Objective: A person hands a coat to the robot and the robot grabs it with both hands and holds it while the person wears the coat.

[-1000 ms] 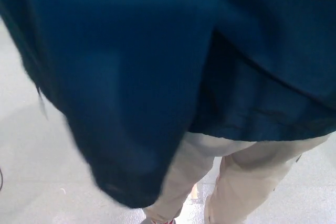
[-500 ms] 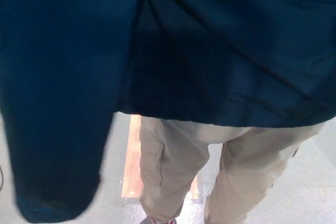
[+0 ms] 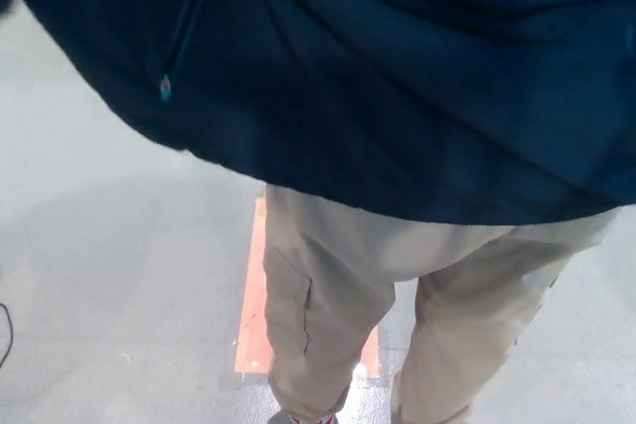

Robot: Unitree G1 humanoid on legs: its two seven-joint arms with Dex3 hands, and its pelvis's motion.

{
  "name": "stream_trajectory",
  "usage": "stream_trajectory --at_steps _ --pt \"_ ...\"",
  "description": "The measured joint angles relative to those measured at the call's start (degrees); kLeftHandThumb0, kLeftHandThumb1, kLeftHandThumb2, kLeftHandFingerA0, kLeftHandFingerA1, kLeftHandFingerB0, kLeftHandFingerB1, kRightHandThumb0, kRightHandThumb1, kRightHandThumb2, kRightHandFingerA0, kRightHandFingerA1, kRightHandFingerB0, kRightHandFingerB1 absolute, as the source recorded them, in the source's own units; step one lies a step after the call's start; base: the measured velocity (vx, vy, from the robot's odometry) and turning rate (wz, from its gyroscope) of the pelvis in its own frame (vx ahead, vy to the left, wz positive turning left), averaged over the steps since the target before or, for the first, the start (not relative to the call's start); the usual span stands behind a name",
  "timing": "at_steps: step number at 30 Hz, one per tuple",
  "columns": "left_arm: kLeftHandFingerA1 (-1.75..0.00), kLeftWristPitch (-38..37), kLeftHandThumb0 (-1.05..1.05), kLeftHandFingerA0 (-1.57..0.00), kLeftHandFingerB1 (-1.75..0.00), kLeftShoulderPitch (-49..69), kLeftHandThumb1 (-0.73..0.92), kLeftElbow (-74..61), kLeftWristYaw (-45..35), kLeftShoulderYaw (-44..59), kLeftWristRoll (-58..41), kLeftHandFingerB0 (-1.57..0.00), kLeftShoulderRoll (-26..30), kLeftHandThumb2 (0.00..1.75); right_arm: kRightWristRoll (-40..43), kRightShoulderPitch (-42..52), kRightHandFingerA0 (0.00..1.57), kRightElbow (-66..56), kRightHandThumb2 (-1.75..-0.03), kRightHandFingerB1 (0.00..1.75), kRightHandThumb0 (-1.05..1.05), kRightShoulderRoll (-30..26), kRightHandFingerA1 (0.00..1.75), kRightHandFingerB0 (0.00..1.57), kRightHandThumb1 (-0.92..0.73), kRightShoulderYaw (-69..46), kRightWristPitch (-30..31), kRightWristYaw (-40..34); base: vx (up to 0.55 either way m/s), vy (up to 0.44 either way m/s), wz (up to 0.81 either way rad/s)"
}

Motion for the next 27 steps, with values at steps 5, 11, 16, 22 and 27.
stream_trajectory --at_steps 5,11,16,22,27 --pt "0.0 1.1 -0.83 0.0 -0.11 0.0 0.66 0.3 0.1 0.5 0.0 0.0 0.5 0.92 -0.4 0.0 0.0 0.1 -1.08 0.0 -1.04 -0.2 0.01 0.0 -0.74 0.8 0.4 0.7 0.0 0.0 0.0" --pt "-0.11 1.7 -1.05 0.0 -0.05 0.3 0.8 0.6 -0.1 4.9 -1.7 0.0 1.8 1.1 0.4 -0.4 0.0 0.2 -1.09 0.0 -1.05 -1.5 0.05 0.0 -0.76 -1.2 1.8 4.2 0.0 0.0 0.0" --pt "0.0 3.1 -0.88 0.0 0.0 0.2 0.86 0.6 -0.8 6.4 -2.4 0.0 2.4 0.65 0.5 -0.5 0.0 0.2 -1.09 0.0 -1.05 -2.1 0.02 0.0 -0.77 -1.9 2.2 4.5 0.0 0.0 0.0" --pt "-0.11 3.5 -1.0 0.0 -0.09 0.3 0.75 0.2 -1.0 11.0 -4.6 0.0 2.3 1.07 1.7 -0.5 0.0 0.0 -1.01 0.0 -0.97 -2.3 0.0 0.0 -0.71 -5.0 1.5 4.0 0.0 0.0 0.0" --pt "0.0 2.6 -0.96 0.0 -0.05 0.6 0.7 -0.8 -0.2 15.1 -6.9 0.0 2.7 0.96 3.6 -0.5 0.0 -1.1 -1.07 0.01 -1.05 -3.8 0.07 0.0 -0.77 -8.4 -0.6 3.8 0.0 0.0 0.0"
